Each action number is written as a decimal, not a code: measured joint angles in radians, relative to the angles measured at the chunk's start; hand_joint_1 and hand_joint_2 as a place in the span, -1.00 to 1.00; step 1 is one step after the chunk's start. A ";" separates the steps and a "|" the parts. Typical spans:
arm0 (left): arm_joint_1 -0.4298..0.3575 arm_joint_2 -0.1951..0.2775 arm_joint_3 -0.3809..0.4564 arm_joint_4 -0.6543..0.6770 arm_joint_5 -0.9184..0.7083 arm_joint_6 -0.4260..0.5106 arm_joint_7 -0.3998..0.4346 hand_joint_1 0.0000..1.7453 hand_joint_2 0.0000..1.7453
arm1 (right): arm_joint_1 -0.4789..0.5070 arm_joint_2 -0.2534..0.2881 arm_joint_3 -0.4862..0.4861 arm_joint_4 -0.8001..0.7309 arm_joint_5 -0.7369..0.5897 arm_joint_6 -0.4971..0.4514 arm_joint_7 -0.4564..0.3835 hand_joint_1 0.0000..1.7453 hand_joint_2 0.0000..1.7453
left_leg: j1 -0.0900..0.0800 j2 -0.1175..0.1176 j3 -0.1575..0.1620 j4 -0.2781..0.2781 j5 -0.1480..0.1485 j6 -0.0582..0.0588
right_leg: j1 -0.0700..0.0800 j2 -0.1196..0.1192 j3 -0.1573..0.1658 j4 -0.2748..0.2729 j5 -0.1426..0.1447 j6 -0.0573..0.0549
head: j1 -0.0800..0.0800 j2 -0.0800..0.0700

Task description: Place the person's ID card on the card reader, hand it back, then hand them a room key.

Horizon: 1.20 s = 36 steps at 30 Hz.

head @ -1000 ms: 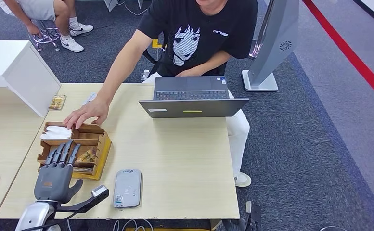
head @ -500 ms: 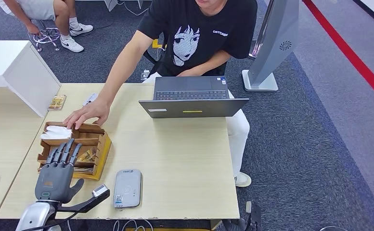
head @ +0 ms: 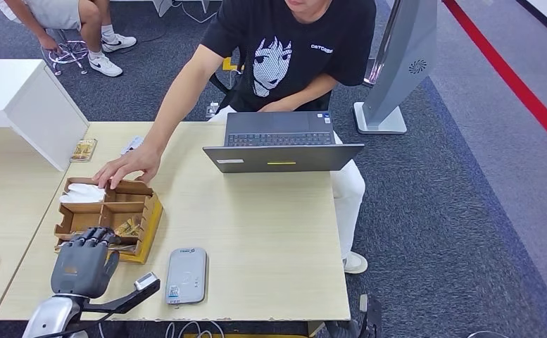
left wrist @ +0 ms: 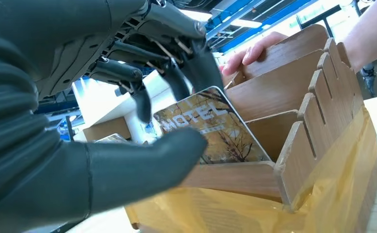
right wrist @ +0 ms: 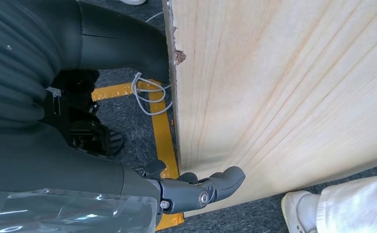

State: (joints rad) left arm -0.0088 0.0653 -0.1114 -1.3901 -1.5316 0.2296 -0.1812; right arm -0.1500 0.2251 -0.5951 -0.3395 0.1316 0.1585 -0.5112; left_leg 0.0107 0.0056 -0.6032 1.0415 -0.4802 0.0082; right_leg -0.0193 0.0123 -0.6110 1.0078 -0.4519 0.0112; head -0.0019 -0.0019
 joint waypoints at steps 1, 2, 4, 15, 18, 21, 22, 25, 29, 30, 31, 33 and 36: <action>0.001 0.000 0.000 0.000 0.000 0.000 0.000 1.00 1.00 | 0.000 0.000 0.000 0.000 0.000 0.000 0.000 -1.00 1.00 | 0.000 0.000 0.000 0.000 0.000 0.000 | 0.000 0.000 0.000 0.000 0.000 0.000 | 0.000 0.000; 0.002 0.001 0.000 0.000 0.000 0.000 0.000 1.00 1.00 | 0.000 0.000 0.000 0.000 0.000 0.000 0.000 -1.00 1.00 | 0.000 0.000 0.000 0.000 0.000 0.000 | 0.000 0.000 0.000 0.000 0.000 0.000 | 0.000 0.000; 0.003 0.001 0.000 -0.001 0.001 -0.001 0.001 1.00 1.00 | 0.000 0.000 0.000 0.000 0.000 0.000 0.000 -1.00 1.00 | 0.000 0.000 0.000 0.000 0.000 0.000 | 0.000 0.000 0.000 0.000 0.000 0.000 | 0.000 0.000; 0.005 0.005 0.000 -0.023 0.004 0.024 0.003 1.00 1.00 | 0.000 0.000 0.000 0.000 0.001 0.001 0.001 -1.00 1.00 | 0.000 0.000 0.000 0.000 0.000 0.000 | 0.000 0.000 0.000 0.000 0.000 0.000 | 0.000 0.000; 0.004 0.001 0.000 -0.074 0.005 0.066 0.009 1.00 1.00 | 0.001 0.000 0.000 -0.001 0.007 0.001 0.005 -1.00 1.00 | 0.000 0.000 0.000 0.000 0.000 0.000 | 0.000 0.000 0.000 0.000 0.000 0.000 | 0.000 0.000; -0.011 -0.007 0.000 -0.174 0.007 0.078 0.020 1.00 1.00 | 0.003 0.000 -0.001 -0.003 0.014 0.001 0.006 -1.00 1.00 | 0.000 0.000 0.000 0.000 0.000 0.000 | 0.000 0.000 0.000 0.000 0.000 0.000 | 0.000 0.000; -0.020 -0.010 -0.001 -0.211 0.010 0.077 0.022 1.00 1.00 | 0.004 0.001 -0.001 -0.004 0.015 0.001 0.006 -1.00 1.00 | 0.000 0.000 0.000 0.000 0.000 0.000 | 0.000 0.000 0.000 0.000 0.000 0.000 | 0.000 0.000; -0.042 -0.023 -0.008 -0.338 0.034 0.070 0.021 1.00 1.00 | 0.008 0.001 -0.003 -0.007 0.015 0.001 0.006 -1.00 1.00 | 0.000 0.000 0.000 0.001 0.000 0.000 | 0.000 0.000 0.000 0.000 0.000 0.000 | 0.000 0.000; -0.065 -0.035 -0.024 -0.467 0.070 0.067 0.014 1.00 1.00 | 0.012 0.003 -0.005 -0.010 0.015 0.002 0.005 -1.00 1.00 | 0.000 -0.001 0.000 0.001 0.000 0.000 | 0.000 -0.001 0.000 0.000 0.000 0.000 | 0.000 0.000; -0.066 -0.036 -0.025 -0.487 0.076 0.069 0.012 1.00 1.00 | 0.012 0.004 -0.005 -0.011 0.016 0.003 0.005 -1.00 1.00 | 0.000 -0.001 0.000 0.001 0.000 0.000 | 0.000 -0.001 0.000 0.000 0.000 0.000 | 0.000 0.000; -0.066 -0.038 -0.027 -0.504 0.081 0.070 0.011 1.00 1.00 | 0.013 0.004 -0.005 -0.012 0.016 0.003 0.005 -1.00 1.00 | 0.000 -0.001 0.000 0.001 0.000 0.000 | 0.000 -0.001 0.000 0.000 0.000 0.000 | 0.000 0.000; -0.067 -0.040 -0.030 -0.530 0.085 0.072 0.010 1.00 1.00 | 0.013 0.005 -0.006 -0.013 0.016 0.003 0.005 -1.00 1.00 | 0.000 -0.001 0.000 0.001 0.000 0.000 | 0.000 -0.001 0.000 0.000 0.000 0.000 | 0.000 0.000; -0.067 -0.042 -0.031 -0.551 0.085 0.072 0.010 1.00 1.00 | 0.013 0.006 -0.006 -0.014 0.016 0.003 0.005 -1.00 1.00 | 0.000 -0.001 0.000 0.001 0.000 0.000 | 0.000 -0.001 0.000 0.000 0.000 0.000 | 0.000 0.000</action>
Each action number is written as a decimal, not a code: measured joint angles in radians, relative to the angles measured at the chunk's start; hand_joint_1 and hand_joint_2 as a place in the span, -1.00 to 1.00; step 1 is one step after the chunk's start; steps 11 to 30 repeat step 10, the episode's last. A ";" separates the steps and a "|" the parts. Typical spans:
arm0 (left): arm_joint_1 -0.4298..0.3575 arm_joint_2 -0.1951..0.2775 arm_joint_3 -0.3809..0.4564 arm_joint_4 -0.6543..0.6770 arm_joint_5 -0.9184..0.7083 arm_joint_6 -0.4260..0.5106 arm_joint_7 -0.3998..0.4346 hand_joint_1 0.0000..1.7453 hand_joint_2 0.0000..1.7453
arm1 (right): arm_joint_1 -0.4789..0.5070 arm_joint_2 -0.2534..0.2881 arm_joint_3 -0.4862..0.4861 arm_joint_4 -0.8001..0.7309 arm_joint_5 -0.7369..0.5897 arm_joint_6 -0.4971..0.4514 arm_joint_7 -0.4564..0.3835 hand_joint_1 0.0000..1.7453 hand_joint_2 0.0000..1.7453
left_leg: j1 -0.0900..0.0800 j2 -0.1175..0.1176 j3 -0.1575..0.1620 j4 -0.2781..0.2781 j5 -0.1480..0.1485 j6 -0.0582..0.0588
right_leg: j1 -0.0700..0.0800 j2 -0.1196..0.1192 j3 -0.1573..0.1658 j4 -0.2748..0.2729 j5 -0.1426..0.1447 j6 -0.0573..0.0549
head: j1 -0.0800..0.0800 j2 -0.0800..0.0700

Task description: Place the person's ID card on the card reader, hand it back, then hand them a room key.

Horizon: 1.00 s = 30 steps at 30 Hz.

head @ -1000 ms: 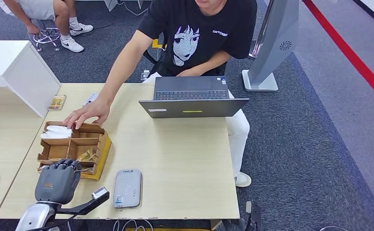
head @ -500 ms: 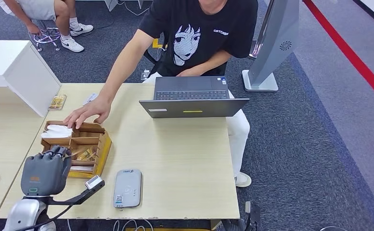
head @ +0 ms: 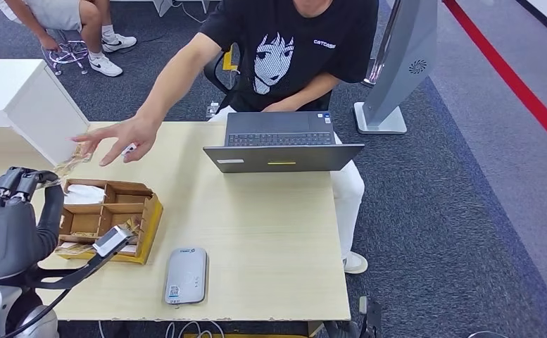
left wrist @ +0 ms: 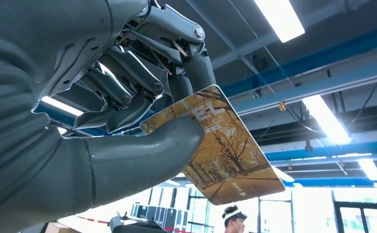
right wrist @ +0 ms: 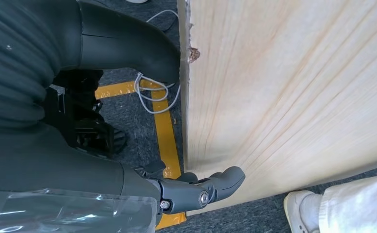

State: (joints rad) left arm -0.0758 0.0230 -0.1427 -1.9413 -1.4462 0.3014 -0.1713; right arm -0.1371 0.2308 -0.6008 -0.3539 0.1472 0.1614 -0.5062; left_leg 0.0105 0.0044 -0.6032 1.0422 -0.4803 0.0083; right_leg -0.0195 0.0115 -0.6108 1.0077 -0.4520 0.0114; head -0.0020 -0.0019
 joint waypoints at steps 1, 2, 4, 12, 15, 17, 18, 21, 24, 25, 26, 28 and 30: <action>0.000 0.000 -0.001 -0.005 0.000 0.000 0.000 1.00 1.00 | 0.000 0.000 0.000 0.000 0.000 0.000 0.000 -1.00 1.00 | 0.000 0.000 0.000 0.000 0.000 0.000 | 0.000 0.000 0.000 0.000 0.000 0.000 | 0.000 0.000; 0.000 -0.001 -0.001 -0.008 0.001 0.000 0.000 1.00 1.00 | 0.000 0.000 0.000 -0.001 0.000 0.000 0.000 -1.00 1.00 | 0.000 0.000 0.000 0.000 0.000 0.000 | 0.000 0.000 0.000 0.000 0.000 0.000 | 0.000 0.000; 0.000 -0.001 -0.002 -0.012 0.006 0.000 -0.001 1.00 1.00 | 0.000 0.001 0.000 -0.001 0.001 0.003 0.000 -1.00 1.00 | 0.000 0.000 0.000 0.000 0.000 0.000 | 0.000 0.000 0.000 0.000 0.000 0.000 | 0.000 0.000; -0.040 0.002 -0.001 0.012 0.060 -0.060 0.009 1.00 1.00 | -0.001 0.002 0.000 -0.001 0.018 0.010 0.004 -1.00 1.00 | 0.000 -0.001 0.000 0.000 0.000 0.001 | 0.000 -0.001 0.000 0.000 0.000 0.000 | 0.000 0.000; -0.040 0.002 -0.001 0.012 0.060 -0.060 0.009 1.00 1.00 | -0.001 0.002 0.000 -0.001 0.018 0.010 0.004 -1.00 1.00 | 0.000 -0.001 0.000 0.000 0.000 0.001 | 0.000 -0.001 0.000 0.000 0.000 0.000 | 0.000 0.000; -0.040 0.002 -0.001 0.012 0.060 -0.060 0.009 1.00 1.00 | -0.001 0.002 0.000 -0.001 0.018 0.010 0.004 -1.00 1.00 | 0.000 -0.001 0.000 0.000 0.000 0.001 | 0.000 -0.001 0.000 0.000 0.000 0.000 | 0.000 0.000; -0.040 0.002 -0.001 0.012 0.060 -0.060 0.009 1.00 1.00 | -0.001 0.002 0.000 -0.001 0.018 0.010 0.004 -1.00 1.00 | 0.000 -0.001 0.000 0.000 0.000 0.001 | 0.000 -0.001 0.000 0.000 0.000 0.000 | 0.000 0.000; -0.040 0.002 -0.001 0.012 0.060 -0.060 0.009 1.00 1.00 | -0.001 0.002 0.000 -0.001 0.018 0.010 0.004 -1.00 1.00 | 0.000 -0.001 0.000 0.000 0.000 0.001 | 0.000 -0.001 0.000 0.000 0.000 0.000 | 0.000 0.000; -0.040 0.002 -0.001 0.012 0.060 -0.060 0.009 1.00 1.00 | -0.001 0.002 0.000 -0.001 0.018 0.010 0.004 -1.00 1.00 | 0.000 -0.001 0.000 0.000 0.000 0.001 | 0.000 -0.001 0.000 0.000 0.000 0.000 | 0.000 0.000; -0.040 0.002 -0.001 0.012 0.060 -0.060 0.009 1.00 1.00 | -0.001 0.002 0.000 -0.001 0.018 0.010 0.004 -1.00 1.00 | 0.000 -0.001 0.000 0.000 0.000 0.001 | 0.000 -0.001 0.000 0.000 0.000 0.000 | 0.000 0.000; -0.040 0.002 -0.001 0.012 0.060 -0.060 0.009 1.00 1.00 | -0.001 0.002 0.000 -0.001 0.018 0.010 0.004 -1.00 1.00 | 0.000 -0.001 0.000 0.000 0.000 0.001 | 0.000 -0.001 0.000 0.000 0.000 0.000 | 0.000 0.000; -0.040 0.002 -0.001 0.012 0.060 -0.060 0.009 1.00 1.00 | -0.001 0.002 0.000 -0.001 0.018 0.010 0.004 -1.00 1.00 | 0.000 -0.001 0.000 0.000 0.000 0.001 | 0.000 -0.001 0.000 0.000 0.000 0.000 | 0.000 0.000; -0.040 0.002 -0.001 0.012 0.060 -0.060 0.009 1.00 1.00 | -0.001 0.002 0.000 -0.001 0.018 0.010 0.004 -1.00 1.00 | 0.000 -0.001 0.000 0.000 0.000 0.001 | 0.000 -0.001 0.000 0.000 0.000 0.000 | 0.000 0.000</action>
